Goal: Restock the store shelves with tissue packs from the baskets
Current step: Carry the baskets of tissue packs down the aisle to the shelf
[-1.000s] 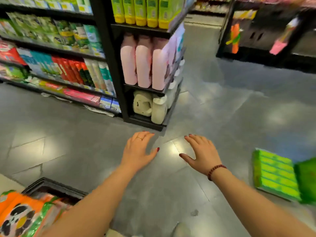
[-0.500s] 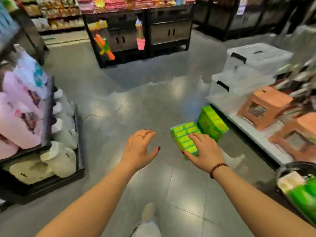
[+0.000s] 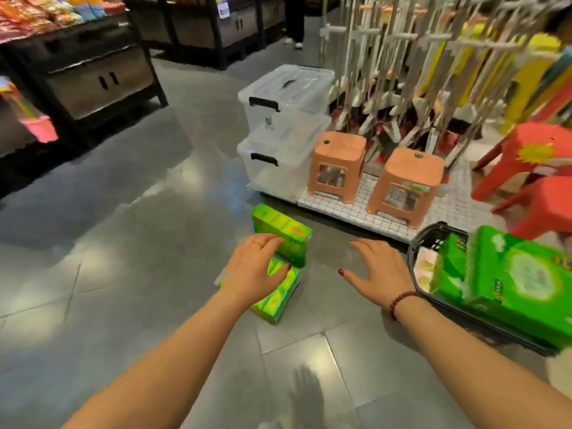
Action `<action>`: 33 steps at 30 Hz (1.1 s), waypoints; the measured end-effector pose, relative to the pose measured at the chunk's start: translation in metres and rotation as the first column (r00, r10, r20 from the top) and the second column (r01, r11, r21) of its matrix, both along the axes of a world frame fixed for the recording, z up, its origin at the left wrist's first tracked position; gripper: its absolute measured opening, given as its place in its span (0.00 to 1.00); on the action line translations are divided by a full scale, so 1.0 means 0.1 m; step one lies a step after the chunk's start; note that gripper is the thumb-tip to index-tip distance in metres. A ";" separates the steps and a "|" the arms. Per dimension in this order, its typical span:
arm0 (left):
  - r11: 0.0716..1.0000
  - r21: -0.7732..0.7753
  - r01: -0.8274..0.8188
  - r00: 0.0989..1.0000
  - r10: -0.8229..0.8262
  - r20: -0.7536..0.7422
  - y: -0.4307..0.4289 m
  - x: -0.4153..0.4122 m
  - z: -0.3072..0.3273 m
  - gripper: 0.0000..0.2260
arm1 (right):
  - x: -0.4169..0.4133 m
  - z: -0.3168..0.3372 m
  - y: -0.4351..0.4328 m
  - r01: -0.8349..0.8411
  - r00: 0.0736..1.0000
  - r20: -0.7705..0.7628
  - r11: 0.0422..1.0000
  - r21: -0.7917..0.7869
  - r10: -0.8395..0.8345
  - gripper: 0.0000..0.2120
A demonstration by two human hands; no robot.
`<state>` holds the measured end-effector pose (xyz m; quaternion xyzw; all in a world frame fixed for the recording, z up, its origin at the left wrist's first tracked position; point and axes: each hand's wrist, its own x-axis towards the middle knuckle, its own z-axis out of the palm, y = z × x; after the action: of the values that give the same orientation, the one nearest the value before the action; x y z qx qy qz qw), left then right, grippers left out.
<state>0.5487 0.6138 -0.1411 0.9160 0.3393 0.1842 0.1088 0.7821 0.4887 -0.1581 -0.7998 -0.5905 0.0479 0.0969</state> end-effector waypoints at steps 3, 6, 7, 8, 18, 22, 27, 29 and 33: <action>0.991 -0.018 0.130 0.991 -0.130 -0.011 0.31 0.54 -0.08 0.23 | 0.41 -0.04 -0.04 0.139 0.990 0.007 0.990 -0.024 -0.138 0.32; 0.966 -0.040 0.255 0.967 -0.256 -0.017 0.51 1.16 -0.18 0.23 | 0.86 -0.09 -0.12 0.280 0.960 0.000 0.960 -0.024 -0.280 0.31; 0.954 -0.045 0.296 0.955 -0.297 -0.017 0.57 1.38 -0.21 0.23 | 1.02 -0.12 -0.14 0.325 0.946 0.000 0.945 -0.027 -0.325 0.31; 0.943 -0.052 0.330 0.943 -0.331 -0.022 0.62 1.61 -0.24 0.23 | 1.19 -0.15 -0.16 0.366 0.931 0.003 0.930 -0.034 -0.366 0.30; 0.815 -0.065 0.576 0.813 -0.580 -0.051 0.89 3.99 -0.27 0.22 | 2.89 -0.31 -0.30 0.621 0.779 -0.046 0.779 -0.080 -0.626 0.30; 0.735 -0.055 0.676 0.732 -0.678 -0.058 0.91 4.84 -0.24 0.22 | 3.36 -0.33 -0.40 0.700 0.706 -0.060 0.708 -0.090 -0.706 0.31; 0.595 -0.080 0.800 0.592 -0.804 -0.062 0.95 5.88 -0.32 0.22 | 3.79 -0.45 -0.51 0.815 0.568 -0.073 0.572 -0.094 -0.820 0.31; 0.524 -0.090 0.847 0.521 -0.852 -0.058 0.96 6.30 -0.38 0.23 | 3.94 -0.52 -0.53 0.861 0.491 -0.079 0.497 -0.109 -0.868 0.32; 0.336 -0.106 0.936 0.328 -0.941 -0.088 1.00 7.15 -0.52 0.22 | 4.20 -0.68 -0.46 0.950 0.279 -0.108 0.290 -0.112 -0.954 0.31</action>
<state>1.2641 0.7141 -0.1935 0.9520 -0.2405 0.0202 0.1884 1.2016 0.4426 -0.2264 -0.9887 0.0124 0.0497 0.1411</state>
